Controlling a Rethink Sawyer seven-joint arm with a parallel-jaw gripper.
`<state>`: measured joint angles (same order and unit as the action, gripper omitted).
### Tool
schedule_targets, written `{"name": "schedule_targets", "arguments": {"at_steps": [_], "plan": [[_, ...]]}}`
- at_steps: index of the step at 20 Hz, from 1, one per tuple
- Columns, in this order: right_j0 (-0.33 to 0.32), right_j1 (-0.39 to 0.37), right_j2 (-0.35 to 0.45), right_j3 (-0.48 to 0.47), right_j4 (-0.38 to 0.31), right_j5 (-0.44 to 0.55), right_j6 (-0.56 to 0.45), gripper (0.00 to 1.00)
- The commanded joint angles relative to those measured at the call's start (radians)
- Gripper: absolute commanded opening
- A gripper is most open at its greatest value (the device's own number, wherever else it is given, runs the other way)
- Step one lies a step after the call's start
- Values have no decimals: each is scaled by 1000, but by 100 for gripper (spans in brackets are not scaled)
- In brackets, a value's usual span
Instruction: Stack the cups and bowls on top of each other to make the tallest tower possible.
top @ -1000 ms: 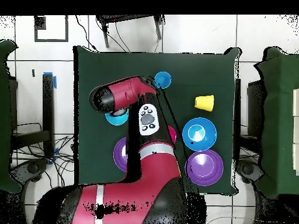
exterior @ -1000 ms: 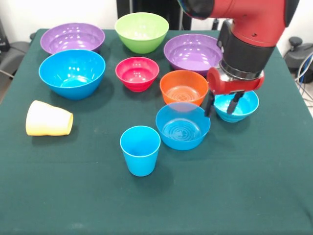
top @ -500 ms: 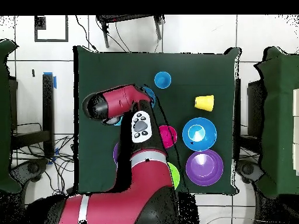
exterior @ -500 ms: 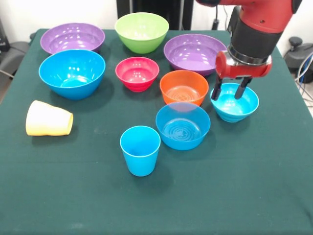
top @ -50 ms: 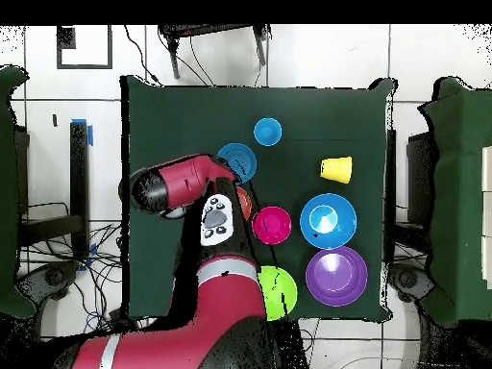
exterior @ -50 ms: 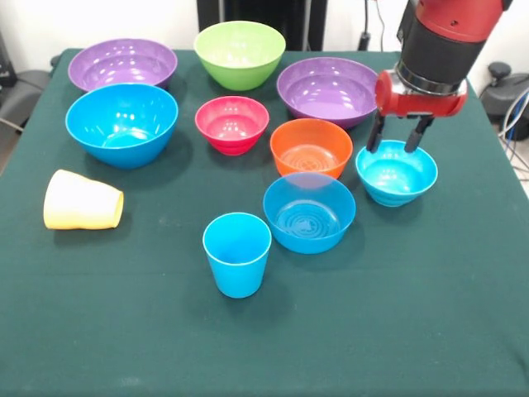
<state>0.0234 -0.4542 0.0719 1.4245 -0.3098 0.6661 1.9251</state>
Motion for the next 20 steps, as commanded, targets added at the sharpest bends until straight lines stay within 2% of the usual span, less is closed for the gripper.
{"name": "schedule_targets", "arguments": {"at_steps": [1, 10, 11, 16, 20], "plan": [[37, 78, 9, 67, 27, -136, 219, 100], [103, 159, -16, 8, 82, -181, 288, 100], [100, 149, -19, 30, 83, -197, 291, 100], [110, 171, -26, 20, 98, -218, 287, 100], [109, 141, -28, 53, 109, -217, 273, 100]]}}
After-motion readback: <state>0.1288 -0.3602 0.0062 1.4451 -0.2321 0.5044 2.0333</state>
